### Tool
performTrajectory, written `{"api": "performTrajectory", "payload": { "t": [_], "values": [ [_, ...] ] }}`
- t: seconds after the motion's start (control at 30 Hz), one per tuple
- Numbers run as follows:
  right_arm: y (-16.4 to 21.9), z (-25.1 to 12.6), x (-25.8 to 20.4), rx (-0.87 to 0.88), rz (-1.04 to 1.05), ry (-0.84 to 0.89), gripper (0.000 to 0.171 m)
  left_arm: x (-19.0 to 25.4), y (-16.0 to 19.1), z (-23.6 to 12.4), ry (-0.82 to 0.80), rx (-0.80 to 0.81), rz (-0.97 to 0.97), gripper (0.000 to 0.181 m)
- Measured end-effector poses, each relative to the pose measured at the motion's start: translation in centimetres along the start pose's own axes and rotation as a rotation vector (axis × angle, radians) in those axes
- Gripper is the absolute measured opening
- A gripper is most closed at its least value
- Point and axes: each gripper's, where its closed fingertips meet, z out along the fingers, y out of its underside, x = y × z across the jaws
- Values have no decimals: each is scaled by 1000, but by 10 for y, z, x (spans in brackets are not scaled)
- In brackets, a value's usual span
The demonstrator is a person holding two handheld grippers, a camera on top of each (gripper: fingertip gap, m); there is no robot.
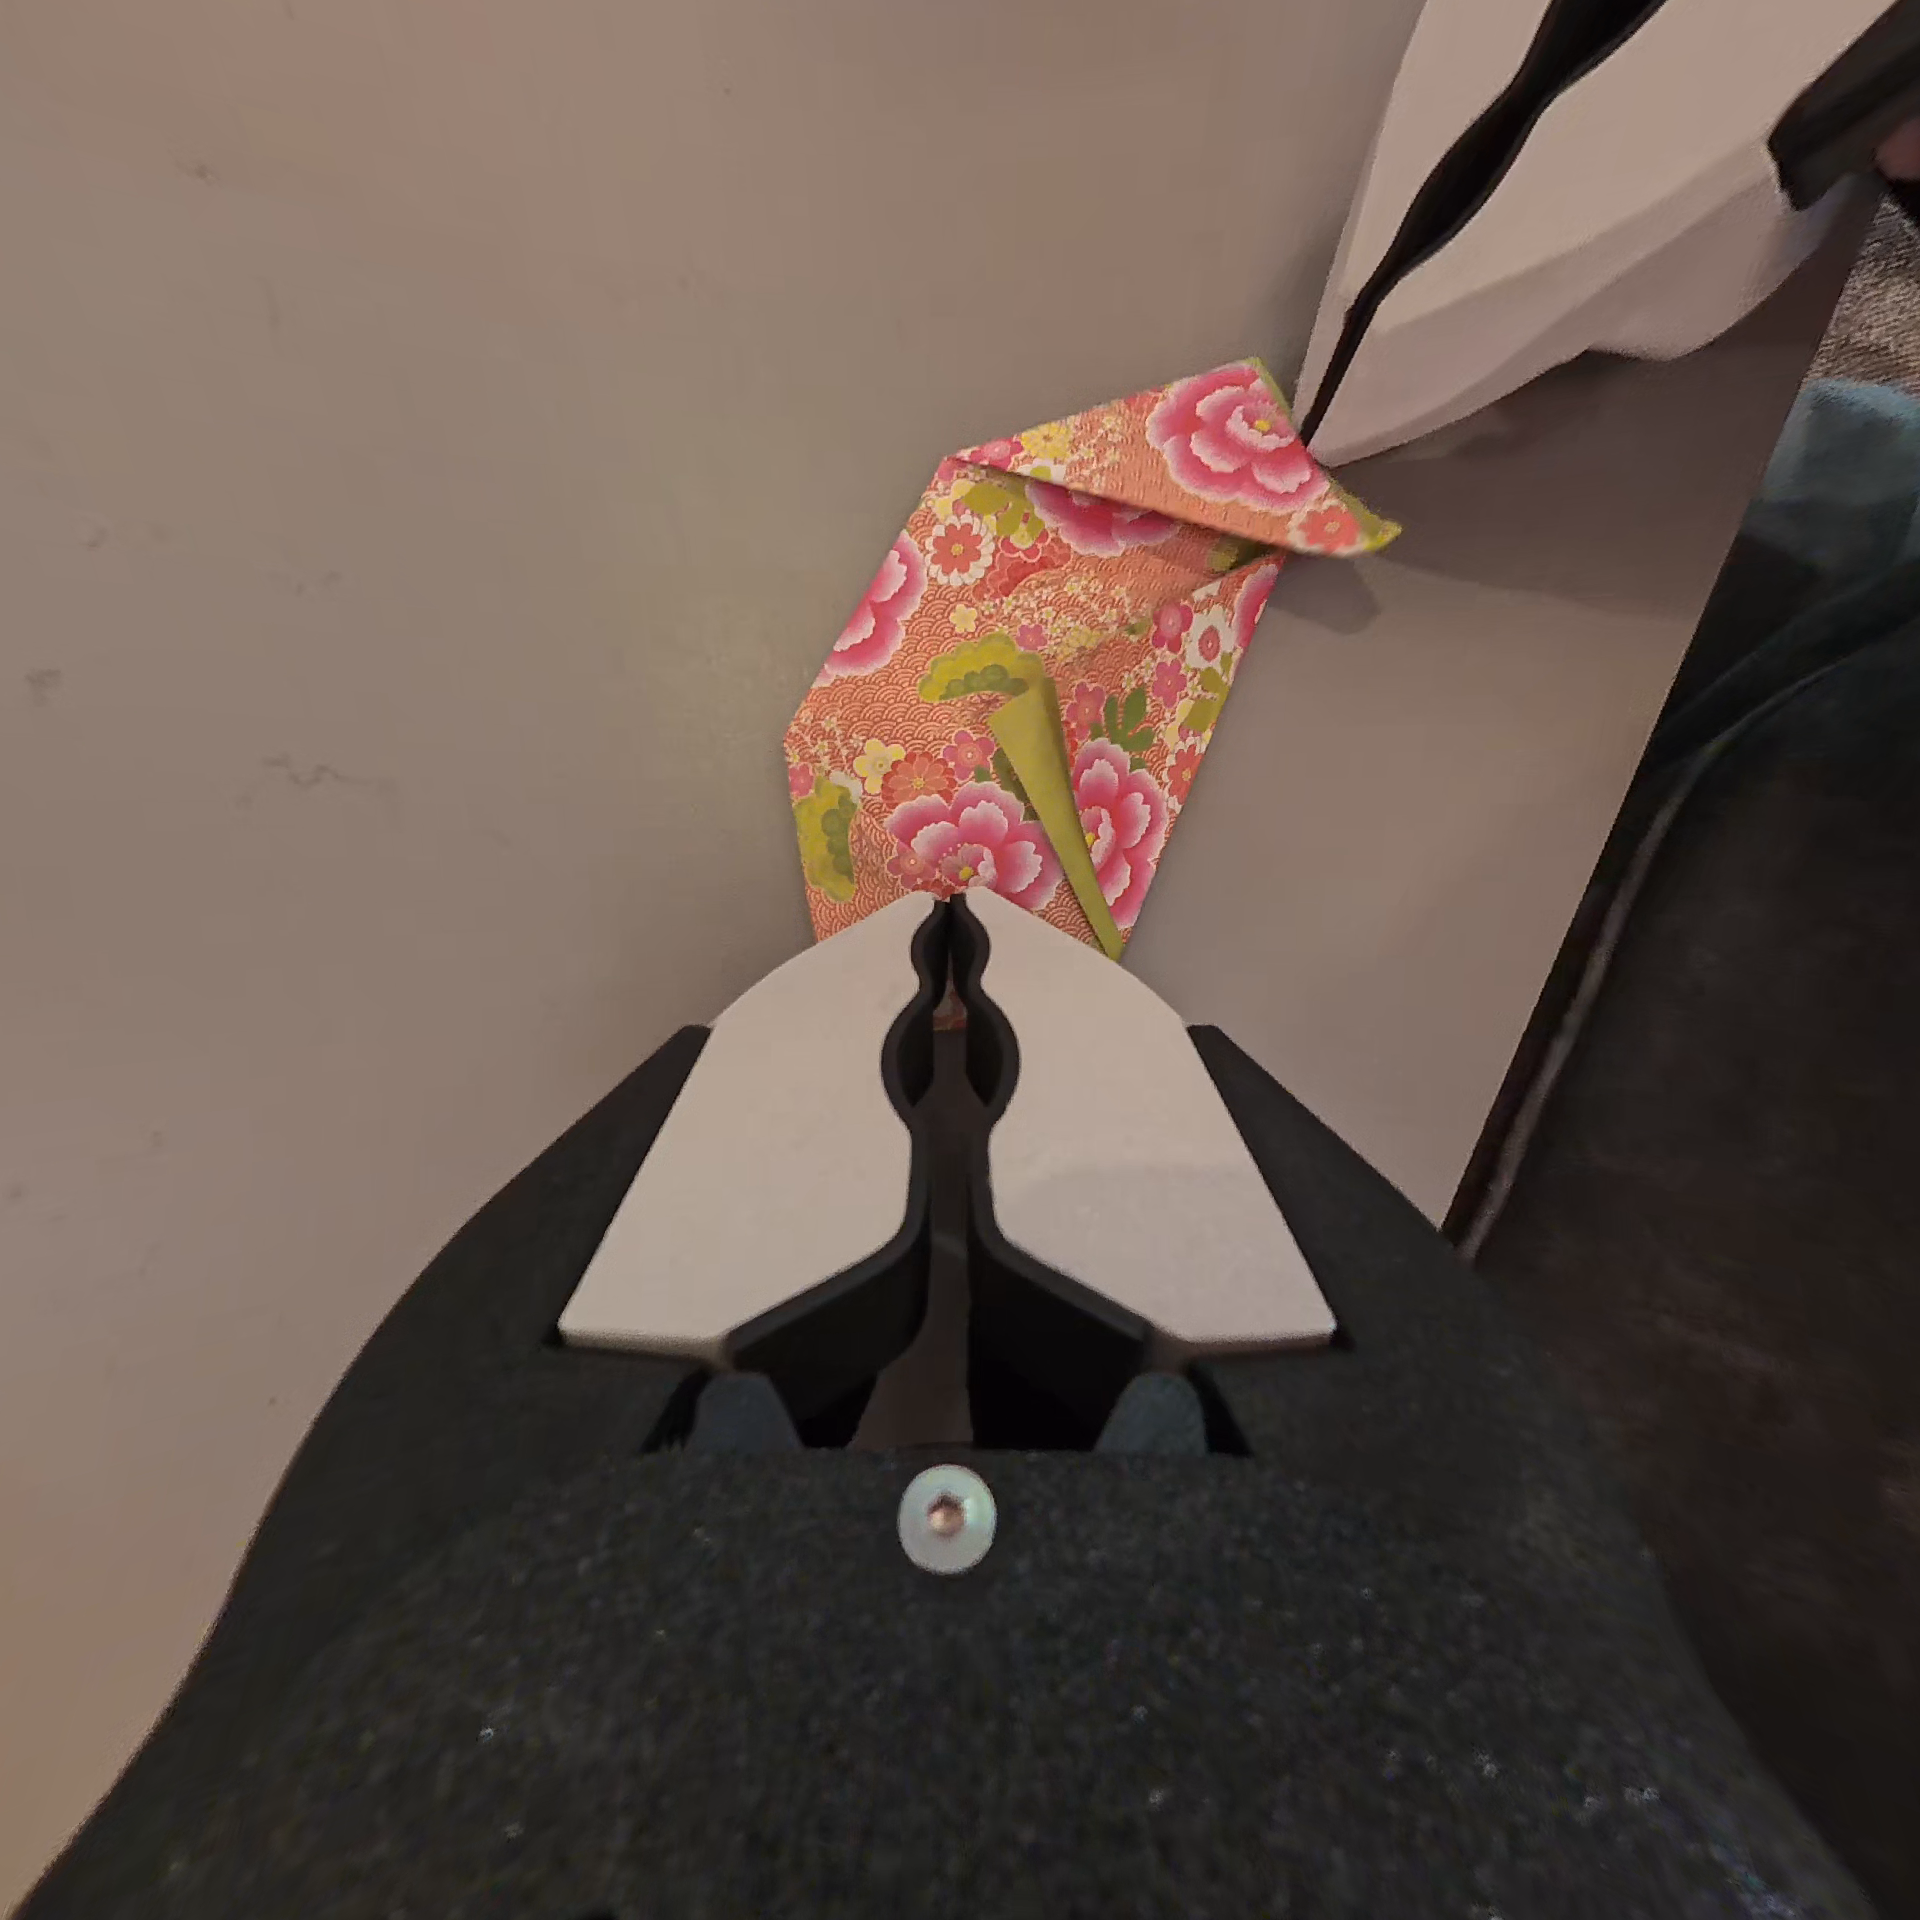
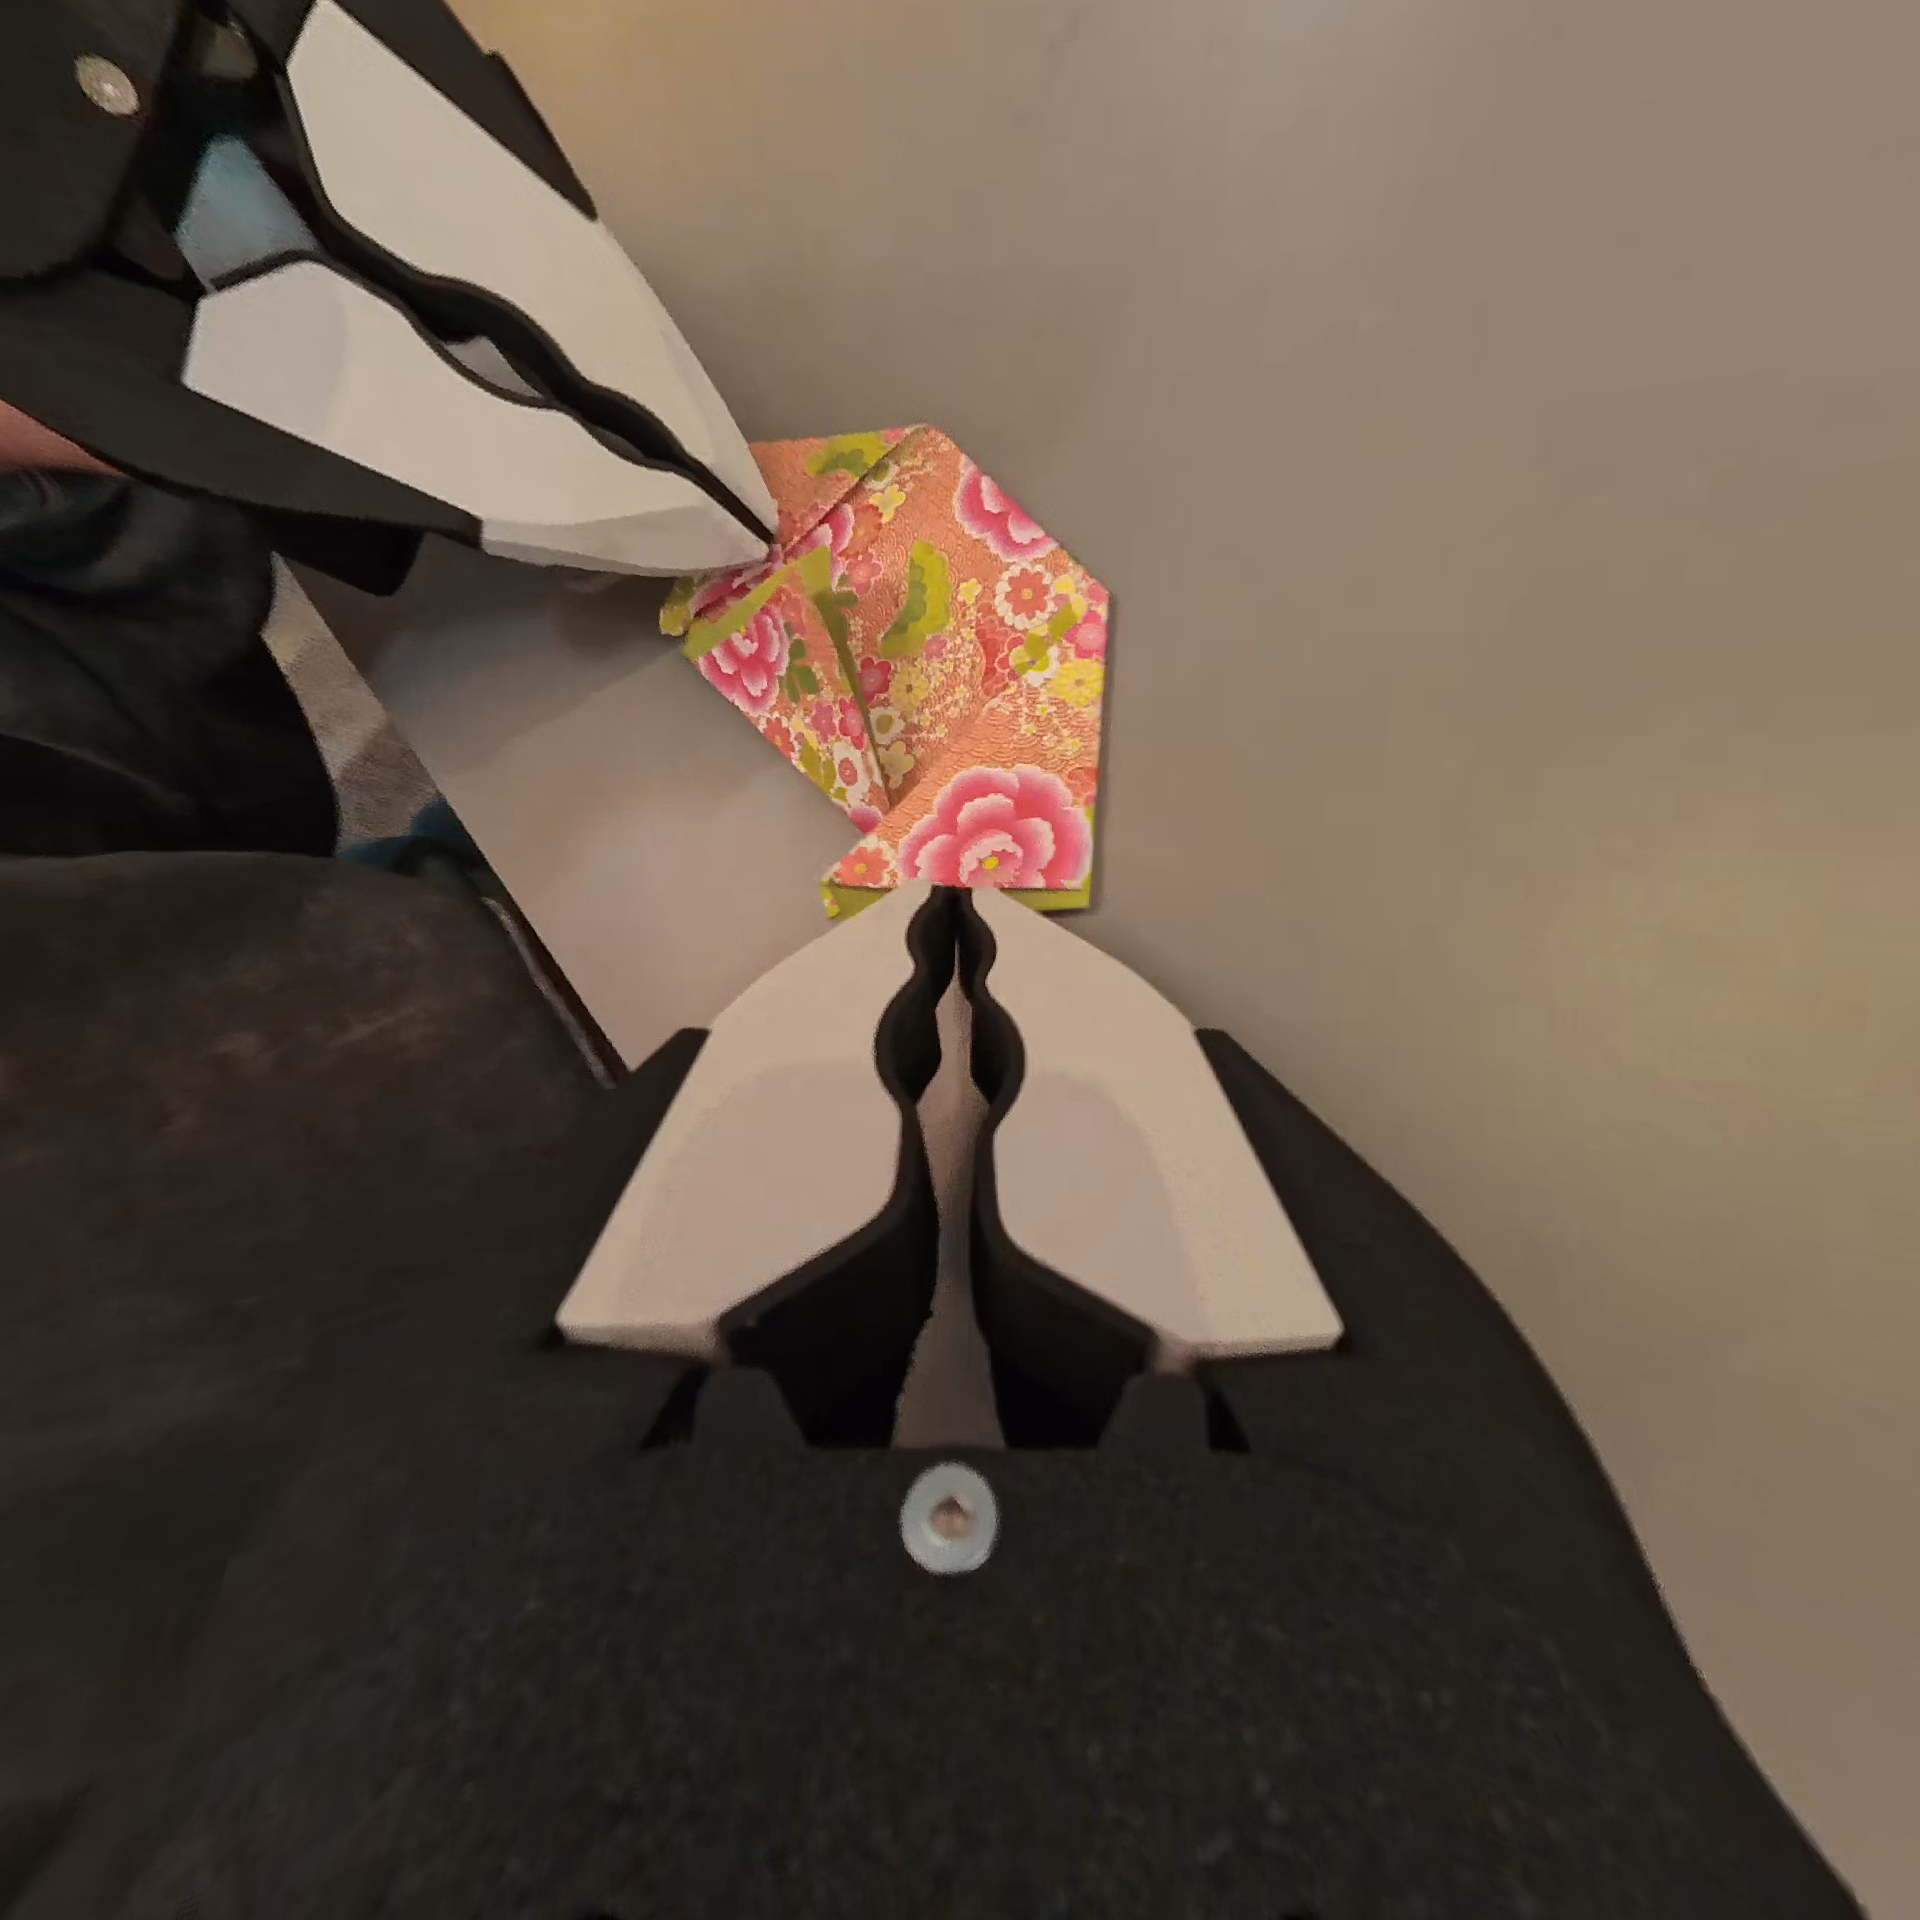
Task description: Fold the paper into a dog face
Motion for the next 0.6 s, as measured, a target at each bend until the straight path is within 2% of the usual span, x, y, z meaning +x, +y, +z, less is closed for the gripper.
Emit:
{"api": "performTrajectory", "payload": {
  "t": [0.23,0.6],
  "values": [
    [-1,12,-7,-57,-204,108,0,0,0,0,-18,-10,10,0],
    [1,9,-5,-60,-218,129,0,-1,3,-2,-32,-17,10,0]
  ]
}}
